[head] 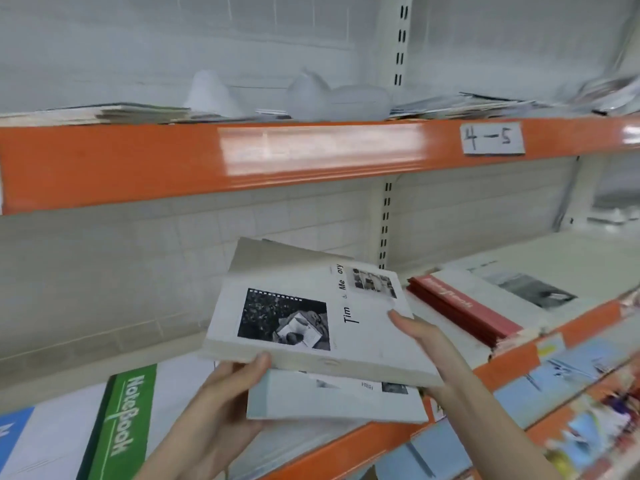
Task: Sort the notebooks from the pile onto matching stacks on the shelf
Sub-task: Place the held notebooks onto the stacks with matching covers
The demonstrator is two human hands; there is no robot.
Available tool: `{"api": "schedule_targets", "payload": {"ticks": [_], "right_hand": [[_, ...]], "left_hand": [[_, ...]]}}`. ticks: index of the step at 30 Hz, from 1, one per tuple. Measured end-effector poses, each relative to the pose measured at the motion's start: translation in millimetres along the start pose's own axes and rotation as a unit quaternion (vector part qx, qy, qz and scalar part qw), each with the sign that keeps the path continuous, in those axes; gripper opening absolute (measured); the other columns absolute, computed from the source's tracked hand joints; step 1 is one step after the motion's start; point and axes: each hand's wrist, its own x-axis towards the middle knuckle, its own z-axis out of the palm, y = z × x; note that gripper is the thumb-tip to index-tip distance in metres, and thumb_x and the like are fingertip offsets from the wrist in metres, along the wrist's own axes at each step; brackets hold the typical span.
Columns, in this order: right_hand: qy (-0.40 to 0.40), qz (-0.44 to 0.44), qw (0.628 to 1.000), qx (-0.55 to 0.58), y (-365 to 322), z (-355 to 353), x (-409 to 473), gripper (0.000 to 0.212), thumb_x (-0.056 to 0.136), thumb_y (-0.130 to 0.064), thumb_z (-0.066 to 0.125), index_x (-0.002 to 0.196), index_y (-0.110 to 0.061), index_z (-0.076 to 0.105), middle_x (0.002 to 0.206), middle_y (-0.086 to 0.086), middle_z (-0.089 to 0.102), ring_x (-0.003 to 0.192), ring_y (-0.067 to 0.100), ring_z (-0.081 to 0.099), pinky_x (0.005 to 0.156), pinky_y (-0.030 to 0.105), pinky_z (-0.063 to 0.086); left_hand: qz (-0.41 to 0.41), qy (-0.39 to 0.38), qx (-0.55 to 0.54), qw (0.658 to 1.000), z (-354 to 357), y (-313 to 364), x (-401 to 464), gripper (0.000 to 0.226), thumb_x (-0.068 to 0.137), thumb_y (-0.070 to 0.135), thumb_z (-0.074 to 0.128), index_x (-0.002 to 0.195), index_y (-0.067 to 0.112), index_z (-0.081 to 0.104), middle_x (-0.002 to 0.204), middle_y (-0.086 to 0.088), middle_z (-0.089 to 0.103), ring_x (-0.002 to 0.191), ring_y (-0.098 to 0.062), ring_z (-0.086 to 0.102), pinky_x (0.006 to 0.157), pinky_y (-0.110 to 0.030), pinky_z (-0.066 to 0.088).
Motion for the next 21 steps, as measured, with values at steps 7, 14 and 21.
{"api": "schedule_targets", "payload": {"ticks": [7,14,21], "right_hand": [[0.085,-0.036,0.994,-0.064,-41.4,-75.0,-1.4,0.032,0.092,-0.031,0.056,0.116,-0.011,0.063,0.106,0.015,0.071,0.096,0.034,0.068,0.076,0.043,0.058],[0.162,-0.115,0.963,-0.182,-84.8,-146.6,-5.2,0.023,0.097,-0.026,0.051,0.107,-0.010,0.064,0.089,0.003,0.075,0.079,0.020,0.072,0.060,0.027,0.053],[0.196,-0.114,0.947,-0.229,-128.7,-201.2,0.6,0.023,0.098,-0.025,0.050,0.099,-0.008,0.064,0.085,0.006,0.072,0.067,0.016,0.070,0.052,0.024,0.053]], "left_hand": [[-0.032,0.109,0.180,0.977,48.5,-43.5,61.0,0.033,0.070,-0.011,0.062,0.101,-0.002,0.069,0.097,-0.023,0.071,0.080,-0.032,0.072,0.055,-0.033,0.058],[-0.103,0.083,0.211,0.969,70.7,-92.8,127.1,0.034,0.054,-0.005,0.068,0.087,-0.001,0.076,0.099,-0.025,0.070,0.081,-0.032,0.072,0.062,-0.037,0.060],[-0.042,0.146,0.199,0.968,94.7,-125.8,179.0,0.045,0.036,-0.001,0.079,0.081,0.004,0.075,0.090,-0.023,0.069,0.071,-0.031,0.069,0.067,-0.039,0.054]]}}
